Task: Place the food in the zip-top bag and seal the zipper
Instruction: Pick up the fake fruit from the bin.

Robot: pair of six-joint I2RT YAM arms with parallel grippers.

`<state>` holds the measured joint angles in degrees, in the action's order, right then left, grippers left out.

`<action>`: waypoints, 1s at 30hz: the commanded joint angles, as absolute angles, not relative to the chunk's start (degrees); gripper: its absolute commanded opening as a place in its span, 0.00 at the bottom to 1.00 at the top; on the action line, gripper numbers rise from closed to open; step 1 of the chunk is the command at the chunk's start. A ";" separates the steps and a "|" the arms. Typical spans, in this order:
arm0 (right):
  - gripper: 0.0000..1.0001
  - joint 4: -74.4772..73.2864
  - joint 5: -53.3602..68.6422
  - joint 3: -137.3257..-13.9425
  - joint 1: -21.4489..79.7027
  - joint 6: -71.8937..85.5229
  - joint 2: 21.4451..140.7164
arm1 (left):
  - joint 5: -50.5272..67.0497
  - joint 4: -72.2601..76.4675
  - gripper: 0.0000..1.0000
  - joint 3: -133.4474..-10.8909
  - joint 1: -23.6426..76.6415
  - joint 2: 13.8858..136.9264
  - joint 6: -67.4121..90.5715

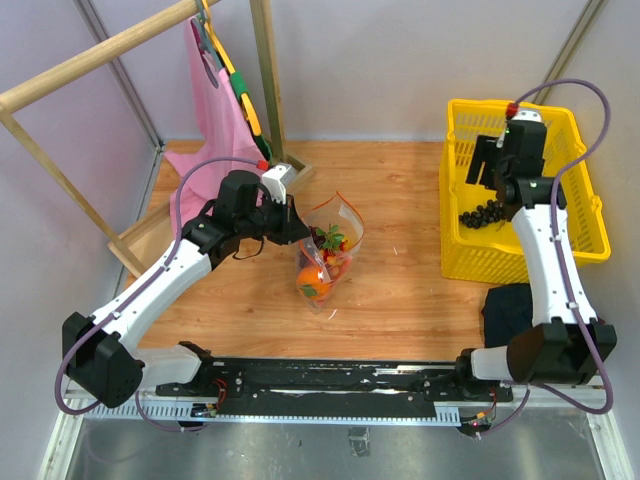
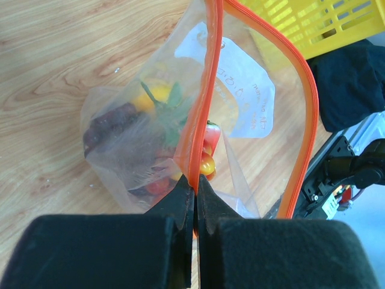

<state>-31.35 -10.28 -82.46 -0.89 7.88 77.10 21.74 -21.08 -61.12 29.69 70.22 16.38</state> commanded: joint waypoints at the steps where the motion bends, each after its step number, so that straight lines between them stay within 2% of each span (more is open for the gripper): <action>1: 0.74 -29.51 -7.43 -82.95 -8.37 14.79 81.99 | 23.18 -19.28 0.00 -60.88 29.09 68.90 16.35; 11: 0.75 -28.04 -5.88 -86.40 -16.75 18.81 98.82 | 23.34 -19.14 0.00 -60.77 29.10 69.30 16.36; 23: 0.76 -28.59 -3.38 -91.83 -18.02 20.82 116.42 | 23.22 -19.47 0.00 -60.83 29.09 70.23 16.17; 30: 0.73 -30.19 -2.26 -93.91 -18.05 20.84 121.74 | 23.20 -19.49 0.00 -60.89 29.09 70.31 16.15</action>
